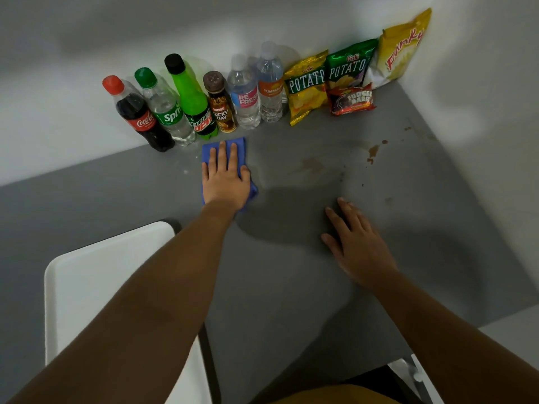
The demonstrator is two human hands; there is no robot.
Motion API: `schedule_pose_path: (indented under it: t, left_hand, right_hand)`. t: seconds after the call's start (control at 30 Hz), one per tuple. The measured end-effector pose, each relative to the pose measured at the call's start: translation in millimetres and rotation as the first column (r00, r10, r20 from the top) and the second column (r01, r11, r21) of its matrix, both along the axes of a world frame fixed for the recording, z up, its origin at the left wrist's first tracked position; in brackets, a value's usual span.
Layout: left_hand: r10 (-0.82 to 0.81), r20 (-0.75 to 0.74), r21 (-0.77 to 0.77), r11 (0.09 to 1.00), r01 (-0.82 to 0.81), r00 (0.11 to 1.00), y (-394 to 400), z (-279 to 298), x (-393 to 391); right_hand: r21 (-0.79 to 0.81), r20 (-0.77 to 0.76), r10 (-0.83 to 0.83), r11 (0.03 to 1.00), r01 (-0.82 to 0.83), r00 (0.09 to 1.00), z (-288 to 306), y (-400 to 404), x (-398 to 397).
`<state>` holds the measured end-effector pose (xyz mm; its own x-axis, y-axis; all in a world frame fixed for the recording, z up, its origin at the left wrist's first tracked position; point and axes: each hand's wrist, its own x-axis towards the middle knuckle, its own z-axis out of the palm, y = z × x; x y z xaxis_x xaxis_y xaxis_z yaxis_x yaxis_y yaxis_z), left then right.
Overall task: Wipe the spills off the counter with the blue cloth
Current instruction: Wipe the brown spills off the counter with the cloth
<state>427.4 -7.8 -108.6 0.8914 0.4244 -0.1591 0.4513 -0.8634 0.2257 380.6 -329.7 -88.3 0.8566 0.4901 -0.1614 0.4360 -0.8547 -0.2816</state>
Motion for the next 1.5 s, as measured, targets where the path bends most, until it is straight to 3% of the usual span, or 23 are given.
schedule_pose_path:
  t: [0.27, 0.57, 0.73, 1.07, 1.27, 1.5]
  left_hand:
    - [-0.184, -0.005, -0.003, 0.983, 0.184, 0.983, -47.5, -0.7, 19.5]
    - [-0.264, 0.128, 0.02, 0.964, 0.264, 0.956, -84.2, -7.8, -54.7]
    - [-0.261, 0.136, 0.03, 0.965, 0.259, 0.956, -66.3, -7.8, -67.3]
    - [-0.148, 0.043, 0.013, 0.989, 0.147, 0.988, -89.8, -6.2, -1.8]
    - [-0.2, 0.044, -0.019, 0.979, 0.201, 0.979, -141.8, -2.1, 5.1]
    - [-0.259, 0.071, -0.139, 0.954, 0.267, 0.963, -158.1, 8.4, -32.7]
  right_hand:
    - [-0.024, 0.029, 0.016, 1.0, -0.015, 0.999, 1.4, -1.6, 2.8]
    - [-0.077, 0.049, -0.055, 0.995, 0.059, 0.997, 8.5, -9.3, 13.5]
    - [-0.109, 0.043, -0.106, 0.988, 0.11, 0.993, 7.2, -17.9, 14.4]
    - [-0.054, 0.007, -0.093, 0.994, 0.094, 0.996, 8.0, -21.9, 13.1]
    - [-0.022, 0.011, -0.102, 0.994, 0.103, 0.995, 5.5, -25.0, 15.9]
    - [0.075, 0.048, -0.235, 0.97, 0.231, 0.971, 8.5, -8.8, 23.2]
